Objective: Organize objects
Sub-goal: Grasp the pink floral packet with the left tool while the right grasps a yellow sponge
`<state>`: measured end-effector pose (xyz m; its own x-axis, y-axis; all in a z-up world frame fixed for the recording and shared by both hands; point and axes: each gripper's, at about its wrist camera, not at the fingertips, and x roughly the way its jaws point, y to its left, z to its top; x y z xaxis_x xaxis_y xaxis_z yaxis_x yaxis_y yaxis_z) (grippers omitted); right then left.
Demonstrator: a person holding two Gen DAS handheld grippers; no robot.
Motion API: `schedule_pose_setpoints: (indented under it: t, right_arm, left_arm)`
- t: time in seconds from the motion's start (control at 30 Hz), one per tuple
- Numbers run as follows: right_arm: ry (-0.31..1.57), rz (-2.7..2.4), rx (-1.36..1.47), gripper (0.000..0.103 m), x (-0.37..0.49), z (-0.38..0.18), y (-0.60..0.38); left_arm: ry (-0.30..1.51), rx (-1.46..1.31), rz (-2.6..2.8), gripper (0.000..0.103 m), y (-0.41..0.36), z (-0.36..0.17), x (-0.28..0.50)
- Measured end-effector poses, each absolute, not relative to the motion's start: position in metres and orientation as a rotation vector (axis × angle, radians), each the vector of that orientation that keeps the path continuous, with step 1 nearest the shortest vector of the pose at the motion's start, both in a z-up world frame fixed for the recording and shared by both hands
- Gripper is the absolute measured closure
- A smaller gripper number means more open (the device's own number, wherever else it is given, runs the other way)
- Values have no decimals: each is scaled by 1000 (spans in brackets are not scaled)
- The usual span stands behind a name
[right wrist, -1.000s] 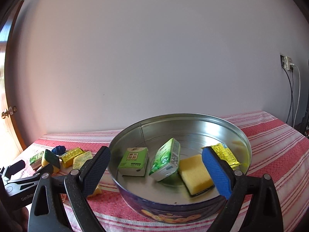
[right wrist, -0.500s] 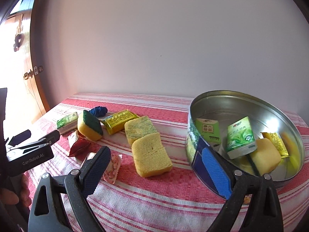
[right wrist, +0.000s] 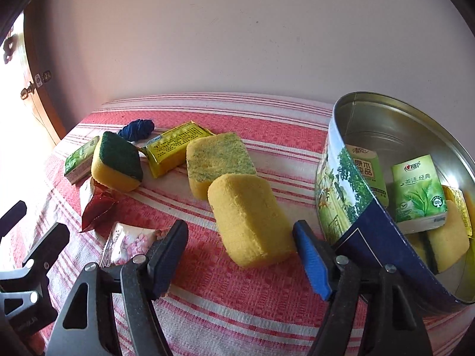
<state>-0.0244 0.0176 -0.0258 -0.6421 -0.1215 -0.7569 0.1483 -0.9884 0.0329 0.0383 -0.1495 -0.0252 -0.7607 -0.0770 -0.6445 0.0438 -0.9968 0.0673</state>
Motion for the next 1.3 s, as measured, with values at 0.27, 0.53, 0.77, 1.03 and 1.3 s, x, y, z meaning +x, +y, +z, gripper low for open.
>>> schedule_pose_setpoints:
  t: [0.27, 0.53, 0.77, 1.03, 1.3]
  right_arm:
    - [22, -2713, 1265, 73, -27, -29, 43]
    - [-31, -2641, 1163, 74, -4, -17, 57]
    - [-54, -2682, 971, 74, 20, 6, 79]
    - [-113, -2688, 938, 74, 26, 14, 87]
    - [-149, -2727, 857, 74, 35, 27, 97]
  left_arm:
    - [-167, 1197, -2971, 2, -117, -32, 34]
    - [-90, 1300, -2941, 13, -92, -40, 14]
    - [-23, 1425, -2881, 25, -81, -52, -7]
    - [1, 1398, -2918, 56, -77, -51, -5]
    - [60, 1191, -3013, 57, -74, -27, 13]
